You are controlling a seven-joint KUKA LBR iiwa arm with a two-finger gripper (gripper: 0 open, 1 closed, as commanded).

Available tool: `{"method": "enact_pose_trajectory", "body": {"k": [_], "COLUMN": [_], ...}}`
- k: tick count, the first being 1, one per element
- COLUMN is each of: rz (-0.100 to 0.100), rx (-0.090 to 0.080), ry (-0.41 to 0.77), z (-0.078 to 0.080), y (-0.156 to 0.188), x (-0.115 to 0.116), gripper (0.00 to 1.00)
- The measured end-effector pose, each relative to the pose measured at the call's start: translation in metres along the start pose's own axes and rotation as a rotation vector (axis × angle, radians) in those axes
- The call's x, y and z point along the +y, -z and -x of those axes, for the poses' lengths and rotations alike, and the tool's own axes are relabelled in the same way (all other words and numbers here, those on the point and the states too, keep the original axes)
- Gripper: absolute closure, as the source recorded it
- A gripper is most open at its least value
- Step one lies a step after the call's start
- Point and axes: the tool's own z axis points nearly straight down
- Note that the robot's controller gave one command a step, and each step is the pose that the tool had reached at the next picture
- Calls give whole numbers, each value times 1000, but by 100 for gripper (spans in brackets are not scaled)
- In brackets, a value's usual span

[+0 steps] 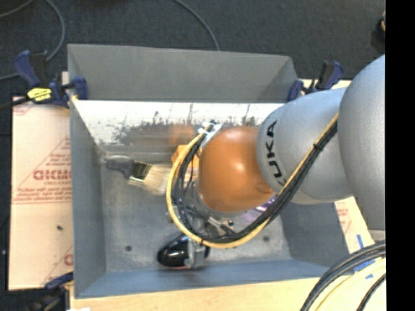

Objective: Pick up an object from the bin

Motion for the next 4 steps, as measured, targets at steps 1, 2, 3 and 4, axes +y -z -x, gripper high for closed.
{"method": "enact_pose_trajectory", "body": {"k": [1, 2, 3, 4], "rz": [0, 1, -4, -1], "rx": [-4, 0, -13, -8], "ry": [97, 154, 410, 443], "z": [-6, -9, 1, 1], "y": [35, -1, -53, -53], "x": [-7, -20, -5, -7], "gripper": [0, 0, 0, 100]}}
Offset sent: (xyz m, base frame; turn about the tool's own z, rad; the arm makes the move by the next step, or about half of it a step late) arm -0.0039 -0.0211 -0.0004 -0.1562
